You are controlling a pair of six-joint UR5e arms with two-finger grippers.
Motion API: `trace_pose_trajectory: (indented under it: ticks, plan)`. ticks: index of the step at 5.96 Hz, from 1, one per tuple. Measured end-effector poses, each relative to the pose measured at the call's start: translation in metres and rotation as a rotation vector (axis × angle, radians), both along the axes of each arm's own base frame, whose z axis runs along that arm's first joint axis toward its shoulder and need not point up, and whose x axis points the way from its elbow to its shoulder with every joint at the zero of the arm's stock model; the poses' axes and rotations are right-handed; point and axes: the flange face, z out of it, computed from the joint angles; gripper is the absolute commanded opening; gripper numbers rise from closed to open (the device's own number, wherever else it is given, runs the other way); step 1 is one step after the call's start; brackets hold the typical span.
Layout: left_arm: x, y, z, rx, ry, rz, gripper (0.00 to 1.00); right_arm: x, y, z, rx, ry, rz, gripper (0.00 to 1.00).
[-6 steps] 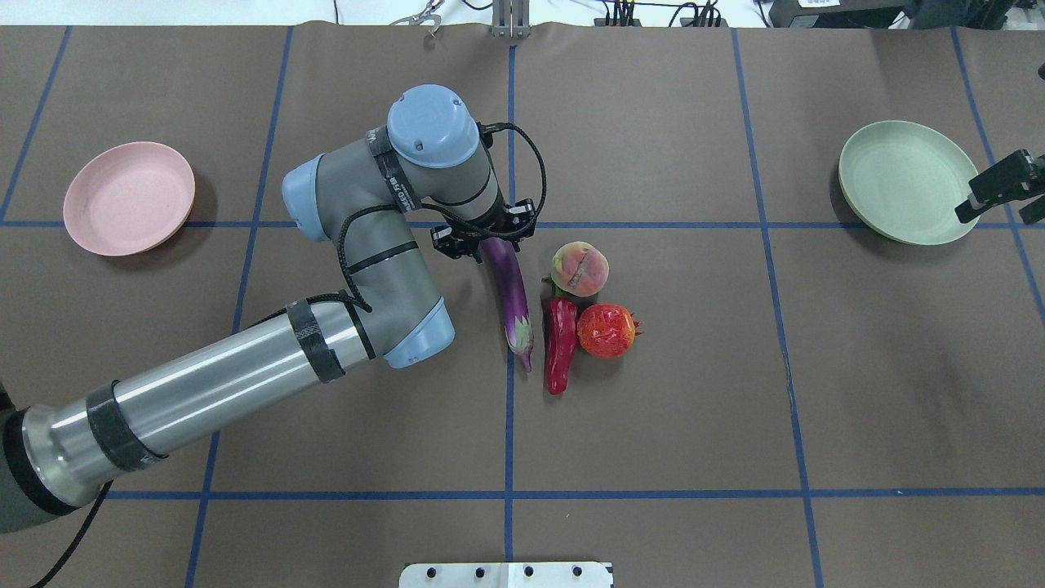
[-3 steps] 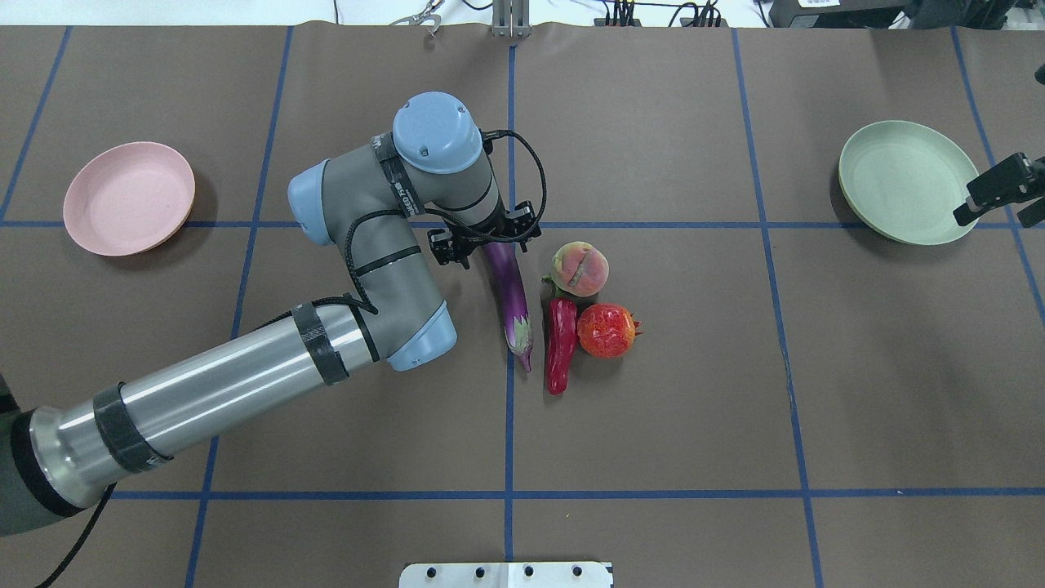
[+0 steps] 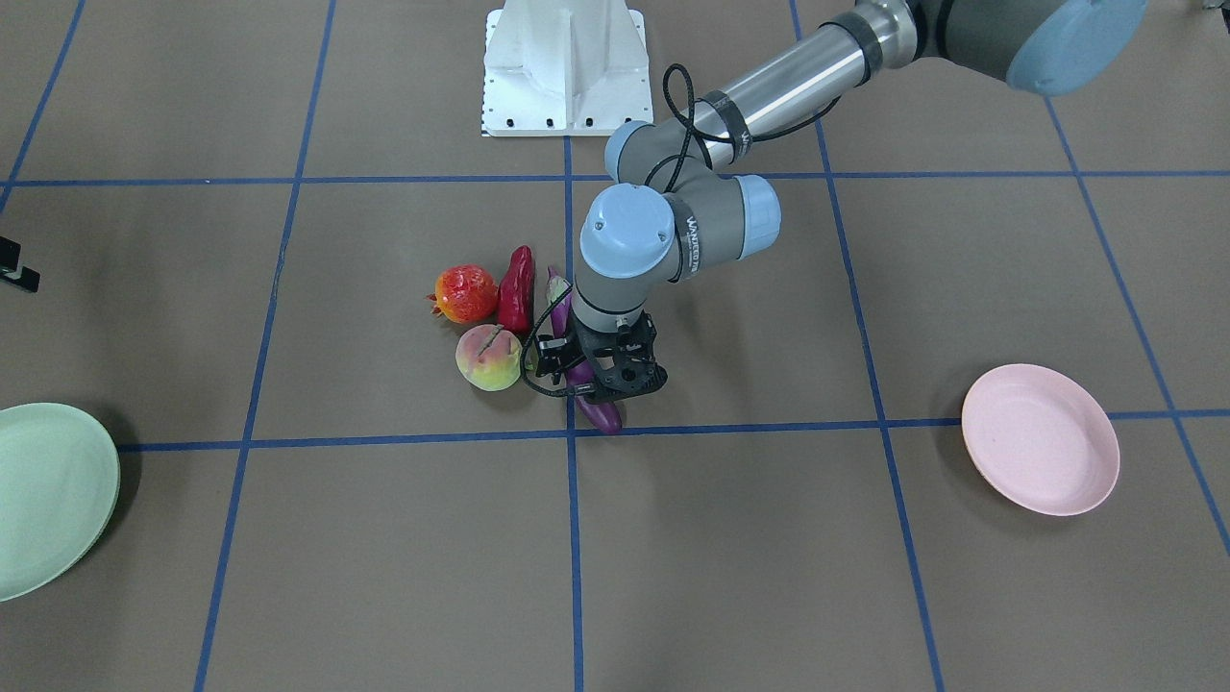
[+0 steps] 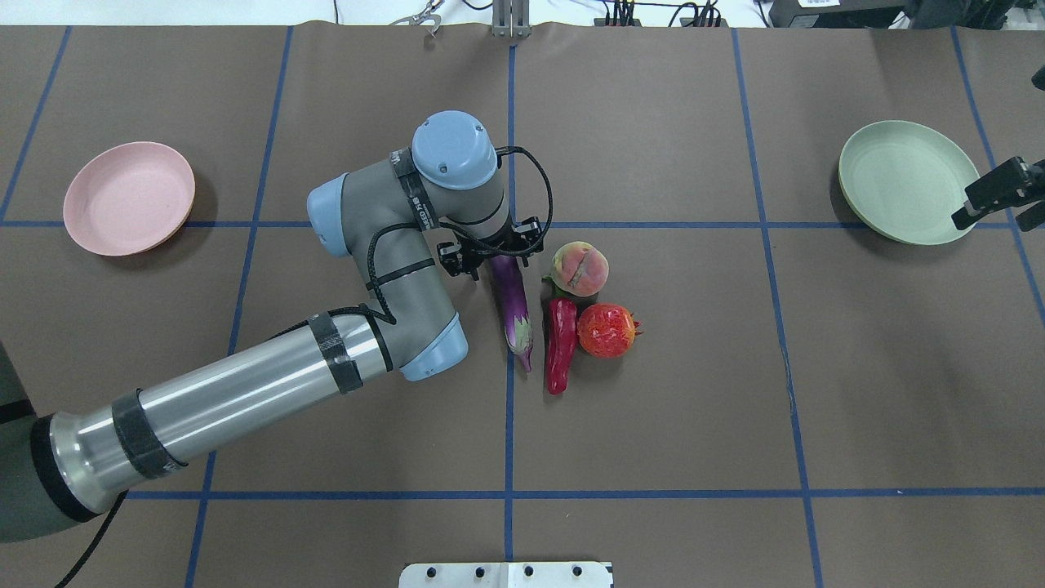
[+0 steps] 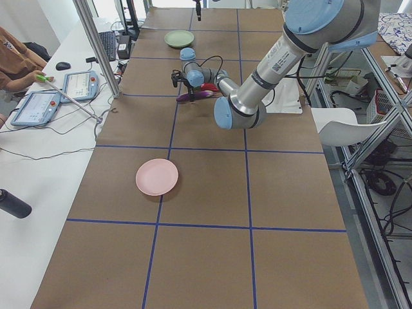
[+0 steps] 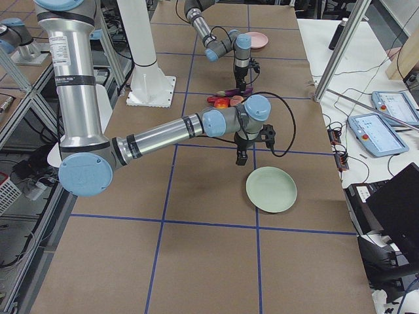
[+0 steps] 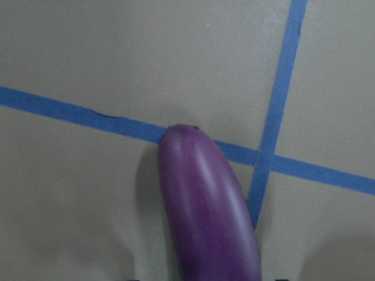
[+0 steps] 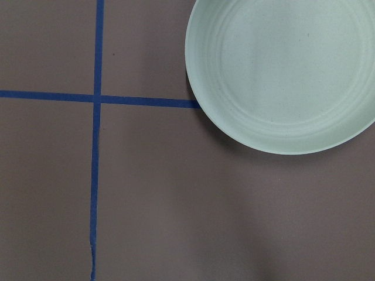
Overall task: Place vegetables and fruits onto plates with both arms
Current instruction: 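Close the left gripper on the eggplant's stem end, then carry eggplant to pink plate with left gripper while right reaches for peach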
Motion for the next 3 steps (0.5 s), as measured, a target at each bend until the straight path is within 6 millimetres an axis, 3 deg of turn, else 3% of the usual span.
trace_pose_trajectory:
  ticks: [2, 3]
  plan:
    - [0.002, 0.003, -0.010, -0.016, 0.013, -0.013, 0.00, -0.001, 0.001, 0.002, -0.004, 0.000, -0.002, 1.00]
    - [-0.012, -0.006, -0.025, -0.015, 0.035, -0.037, 0.00, -0.002, 0.001, 0.002, -0.004, 0.000, -0.004, 1.00]
